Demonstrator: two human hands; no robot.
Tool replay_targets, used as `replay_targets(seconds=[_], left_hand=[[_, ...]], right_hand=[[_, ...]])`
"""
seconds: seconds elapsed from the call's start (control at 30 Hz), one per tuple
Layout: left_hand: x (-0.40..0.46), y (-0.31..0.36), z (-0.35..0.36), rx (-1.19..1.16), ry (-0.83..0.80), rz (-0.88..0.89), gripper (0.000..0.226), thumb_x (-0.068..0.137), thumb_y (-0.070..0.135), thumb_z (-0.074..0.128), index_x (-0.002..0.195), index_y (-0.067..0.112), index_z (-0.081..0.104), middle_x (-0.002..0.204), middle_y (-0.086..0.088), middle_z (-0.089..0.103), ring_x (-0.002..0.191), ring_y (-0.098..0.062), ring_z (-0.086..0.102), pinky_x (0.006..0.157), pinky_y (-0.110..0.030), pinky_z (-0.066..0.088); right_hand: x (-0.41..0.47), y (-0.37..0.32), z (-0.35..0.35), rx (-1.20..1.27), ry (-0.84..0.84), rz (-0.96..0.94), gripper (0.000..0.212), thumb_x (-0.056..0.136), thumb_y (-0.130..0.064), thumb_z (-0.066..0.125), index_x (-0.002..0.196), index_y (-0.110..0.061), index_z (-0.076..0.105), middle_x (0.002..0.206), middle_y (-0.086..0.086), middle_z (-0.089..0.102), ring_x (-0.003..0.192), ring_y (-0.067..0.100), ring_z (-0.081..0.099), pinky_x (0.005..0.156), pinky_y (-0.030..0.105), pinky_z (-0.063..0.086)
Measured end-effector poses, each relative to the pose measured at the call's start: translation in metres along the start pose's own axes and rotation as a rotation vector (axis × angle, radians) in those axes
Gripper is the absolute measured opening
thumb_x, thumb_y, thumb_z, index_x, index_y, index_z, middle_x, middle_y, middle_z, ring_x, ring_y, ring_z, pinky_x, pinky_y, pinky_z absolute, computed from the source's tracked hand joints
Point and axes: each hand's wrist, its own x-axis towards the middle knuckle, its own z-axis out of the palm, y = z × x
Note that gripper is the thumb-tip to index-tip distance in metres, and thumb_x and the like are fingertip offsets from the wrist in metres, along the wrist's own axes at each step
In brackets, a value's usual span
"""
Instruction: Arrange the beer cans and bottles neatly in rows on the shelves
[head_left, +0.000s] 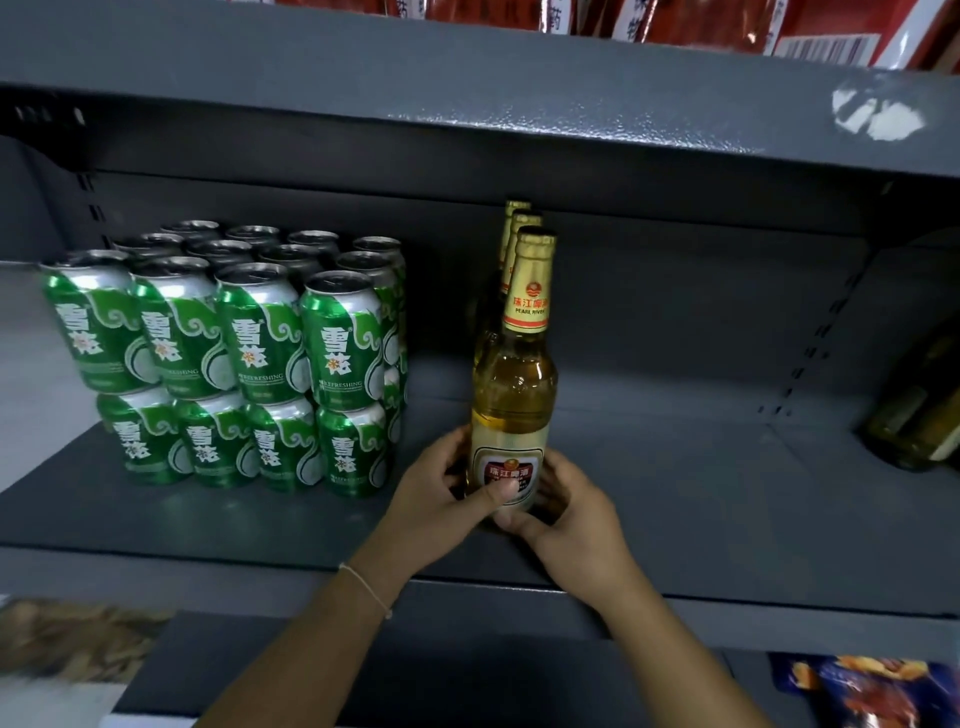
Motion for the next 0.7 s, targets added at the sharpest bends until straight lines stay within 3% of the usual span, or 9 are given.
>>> replay_targets(seconds=[0.17,0.33,0.47,0.57,0.7], left_hand=[[0.0,-0.004,0.0,-0.001,0.013,0.018,0.051,0.076,0.023,0.081,0.111,0.044,0.05,0.109,0.019,0.066,0.1,0.008,0.062,0.078,-0.007,0.047],[0.001,-0.008,0.0,0.033,0.002,0.053,0.051,0.078,0.027,0.079,0.114,0.047,0.049,0.109,0.015,0.069,0.102,0.001,0.065,0.085,-0.018,0.052],[0.001,-0.008,0.0,0.044,-0.009,0.064,0.05,0.078,0.034,0.078,0.115,0.048,0.047,0.109,0.02,0.067,0.102,0.004,0.064,0.085,-0.014,0.05],[0.002,-0.011,0.0,0.046,-0.014,0.067,0.052,0.072,0.049,0.073,0.117,0.049,0.047,0.111,0.02,0.067,0.104,0.001,0.064,0.09,-0.023,0.052],[0.002,-0.012,0.0,0.057,-0.016,0.086,0.048,0.076,0.042,0.071,0.117,0.048,0.047,0.113,0.016,0.068,0.106,-0.002,0.064,0.095,-0.033,0.053]], right_hand=[[0.001,0.002,0.002,0.0,-0.021,-0.004,0.069,0.075,-0.007,0.083,0.135,-0.024,0.053,0.12,-0.017,0.068,0.115,-0.002,0.061,0.103,0.025,0.049],[0.001,0.004,0.002,0.013,-0.027,0.007,0.068,0.076,-0.007,0.083,0.136,-0.021,0.053,0.122,-0.014,0.068,0.116,0.0,0.061,0.104,0.028,0.049],[0.001,0.005,0.001,0.025,-0.023,0.014,0.067,0.076,-0.006,0.082,0.136,-0.021,0.054,0.121,-0.015,0.068,0.115,0.0,0.062,0.103,0.027,0.049],[0.001,0.005,0.002,0.02,-0.017,0.016,0.068,0.076,-0.005,0.082,0.136,-0.018,0.054,0.122,-0.012,0.069,0.115,0.002,0.062,0.103,0.028,0.049],[0.001,0.005,0.003,0.015,0.009,0.01,0.067,0.074,-0.002,0.083,0.133,-0.016,0.056,0.12,-0.01,0.07,0.113,0.003,0.064,0.102,0.028,0.05]])
